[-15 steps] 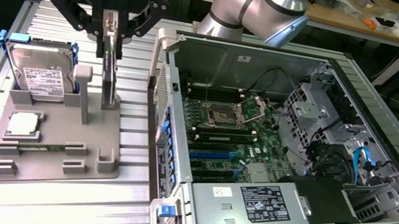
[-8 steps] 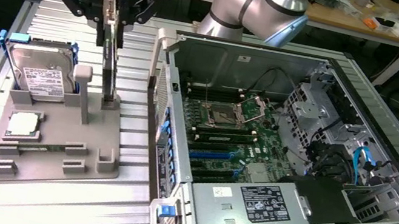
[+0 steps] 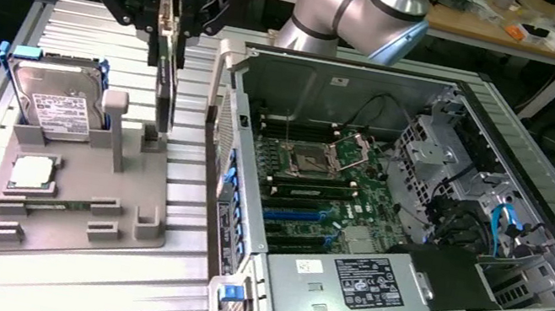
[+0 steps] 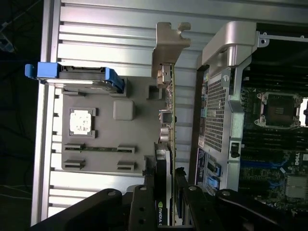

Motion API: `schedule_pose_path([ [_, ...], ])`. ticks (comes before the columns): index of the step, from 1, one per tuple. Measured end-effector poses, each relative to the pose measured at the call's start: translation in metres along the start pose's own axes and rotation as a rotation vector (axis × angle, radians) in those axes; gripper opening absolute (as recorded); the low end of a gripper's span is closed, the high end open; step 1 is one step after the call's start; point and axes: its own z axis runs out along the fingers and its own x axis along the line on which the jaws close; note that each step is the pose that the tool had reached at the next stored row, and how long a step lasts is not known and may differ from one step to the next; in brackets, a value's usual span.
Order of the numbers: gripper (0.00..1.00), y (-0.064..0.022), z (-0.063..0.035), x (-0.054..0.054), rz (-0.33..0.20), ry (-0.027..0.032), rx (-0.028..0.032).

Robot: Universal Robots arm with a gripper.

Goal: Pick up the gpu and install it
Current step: 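Pick up the gpu and move the gpu toward the slot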

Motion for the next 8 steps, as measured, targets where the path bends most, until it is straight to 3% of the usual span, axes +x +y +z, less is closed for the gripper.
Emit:
schedule_pose_path([
  [5, 0.27, -0.0008, 0.0001, -0.010, 0.000, 0.0025, 0.0007],
  [8, 0.27, -0.0014, 0.0002, -0.019, 0.000, 0.0079, 0.0005],
])
